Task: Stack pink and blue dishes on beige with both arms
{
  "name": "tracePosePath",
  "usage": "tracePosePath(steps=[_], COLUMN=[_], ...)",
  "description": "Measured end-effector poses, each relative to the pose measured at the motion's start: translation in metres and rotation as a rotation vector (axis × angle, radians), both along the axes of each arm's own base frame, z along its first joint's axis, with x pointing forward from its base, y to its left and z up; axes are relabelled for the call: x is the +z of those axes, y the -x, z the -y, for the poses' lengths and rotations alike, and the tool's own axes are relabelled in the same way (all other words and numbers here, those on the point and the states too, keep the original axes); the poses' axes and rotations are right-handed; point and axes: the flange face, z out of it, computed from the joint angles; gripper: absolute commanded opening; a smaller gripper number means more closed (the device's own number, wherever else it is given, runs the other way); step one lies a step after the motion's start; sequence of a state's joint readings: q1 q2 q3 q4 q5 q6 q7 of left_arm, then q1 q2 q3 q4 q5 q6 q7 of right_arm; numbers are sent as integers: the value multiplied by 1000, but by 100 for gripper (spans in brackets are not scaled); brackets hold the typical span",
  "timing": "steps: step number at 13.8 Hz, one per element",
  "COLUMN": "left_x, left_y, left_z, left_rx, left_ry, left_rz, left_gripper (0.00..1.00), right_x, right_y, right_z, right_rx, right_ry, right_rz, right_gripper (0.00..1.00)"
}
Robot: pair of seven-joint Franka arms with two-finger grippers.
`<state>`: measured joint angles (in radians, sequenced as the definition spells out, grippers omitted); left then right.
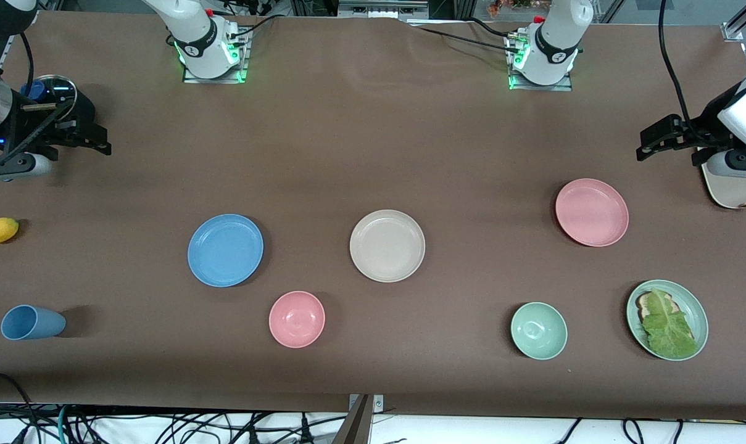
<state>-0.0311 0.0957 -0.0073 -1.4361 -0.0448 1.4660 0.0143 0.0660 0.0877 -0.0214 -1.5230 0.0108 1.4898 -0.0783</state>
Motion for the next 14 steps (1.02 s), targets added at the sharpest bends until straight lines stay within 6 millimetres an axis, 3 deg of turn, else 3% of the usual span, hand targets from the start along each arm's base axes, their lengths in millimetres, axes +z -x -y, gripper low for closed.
tracePosePath(steps=[14], left_x=[0], left_y=[0], left_z=[0], left_rx=[0], left_ry=[0], left_rz=[-1], left_gripper=[100], right_x=[-1], right_y=[0], right_z=[7], right_rx=[-13], right_ry=[1], right_rz=[-2], right_gripper=[100])
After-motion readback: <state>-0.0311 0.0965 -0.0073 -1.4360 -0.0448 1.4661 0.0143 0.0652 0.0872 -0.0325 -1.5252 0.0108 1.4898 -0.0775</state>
